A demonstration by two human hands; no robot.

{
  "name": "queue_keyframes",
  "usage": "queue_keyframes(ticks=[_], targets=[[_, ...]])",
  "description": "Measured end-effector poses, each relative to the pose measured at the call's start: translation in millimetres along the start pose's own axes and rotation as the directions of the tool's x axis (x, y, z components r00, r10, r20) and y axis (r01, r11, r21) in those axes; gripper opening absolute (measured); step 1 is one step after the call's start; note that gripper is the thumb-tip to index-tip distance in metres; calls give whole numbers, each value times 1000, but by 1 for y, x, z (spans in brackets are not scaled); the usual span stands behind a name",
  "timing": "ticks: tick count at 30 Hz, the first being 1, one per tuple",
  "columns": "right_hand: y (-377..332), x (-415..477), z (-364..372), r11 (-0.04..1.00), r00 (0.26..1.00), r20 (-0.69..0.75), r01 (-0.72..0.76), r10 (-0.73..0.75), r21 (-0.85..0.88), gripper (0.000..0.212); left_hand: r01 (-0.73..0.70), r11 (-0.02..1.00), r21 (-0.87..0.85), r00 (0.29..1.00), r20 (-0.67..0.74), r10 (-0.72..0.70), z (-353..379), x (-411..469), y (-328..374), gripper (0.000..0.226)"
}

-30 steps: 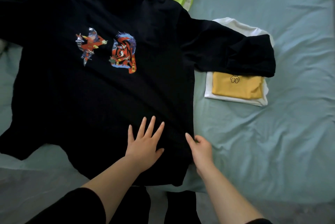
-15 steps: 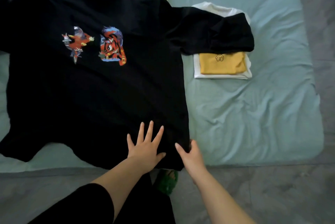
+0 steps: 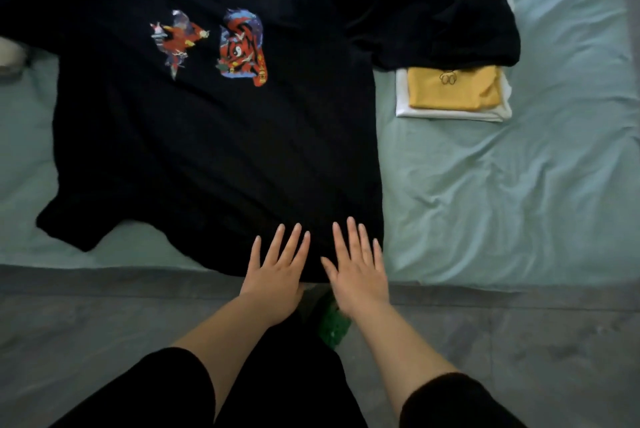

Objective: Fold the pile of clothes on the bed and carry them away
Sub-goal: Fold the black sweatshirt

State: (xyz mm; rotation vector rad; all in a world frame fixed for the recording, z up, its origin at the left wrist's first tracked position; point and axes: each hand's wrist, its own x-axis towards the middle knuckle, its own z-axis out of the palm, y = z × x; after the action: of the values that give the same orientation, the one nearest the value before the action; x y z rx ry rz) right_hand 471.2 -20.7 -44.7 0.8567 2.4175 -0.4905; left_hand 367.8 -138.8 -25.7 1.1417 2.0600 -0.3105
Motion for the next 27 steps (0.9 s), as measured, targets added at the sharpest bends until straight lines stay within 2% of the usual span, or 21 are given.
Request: queue_keyframes(ticks=[4,7,9,11,14,16,17,19,20,22,23,25,27], targets=[[17,-6,3,986,986,144,-66,88,-150,69,35,999,24,999,-5,-35,1,-18,-30,71],[-7,-6,-8,984,983,131,-112,130,-138,70,82,994,-74,993,-81,-88,-4,-25,-52,66],[-31,-6,-13,993,994,98,-34,45,-111,68,105,984,-144,979,-157,-127,-9,-28,-73,64],[-60,-2,-17,989,986,134,115,-103,-91,64,120,975,-188,956,-242,-164,-15,-30,-96,63],[-105,13,-23,972,950,220,231,-220,-27,57,188,944,-270,866,-408,-289,-21,-39,-141,63],[-135,30,-28,963,939,221,269,-263,2,54,257,859,-444,755,-462,-465,-24,-46,-177,69],[-149,38,-30,958,936,209,287,-283,10,53,300,783,-544,701,-432,-568,-24,-50,-198,73],[-178,52,-33,949,934,174,314,-312,15,51,399,556,-730,611,-241,-754,-22,-58,-238,88],[-191,59,-33,947,934,158,322,-320,14,51,428,428,-796,586,-116,-802,-19,-60,-256,97],[-216,68,-29,940,932,134,341,-338,1,50,439,246,-864,582,65,-811,-14,-63,-283,108],[-228,71,-25,936,929,127,352,-348,-4,50,435,211,-875,590,100,-801,-11,-63,-293,106],[-246,75,-16,933,925,128,360,-358,12,51,406,226,-886,625,89,-775,-8,-62,-305,86],[-255,77,-8,942,932,142,331,-335,51,51,253,197,-947,685,31,-728,-6,-61,-309,55]])
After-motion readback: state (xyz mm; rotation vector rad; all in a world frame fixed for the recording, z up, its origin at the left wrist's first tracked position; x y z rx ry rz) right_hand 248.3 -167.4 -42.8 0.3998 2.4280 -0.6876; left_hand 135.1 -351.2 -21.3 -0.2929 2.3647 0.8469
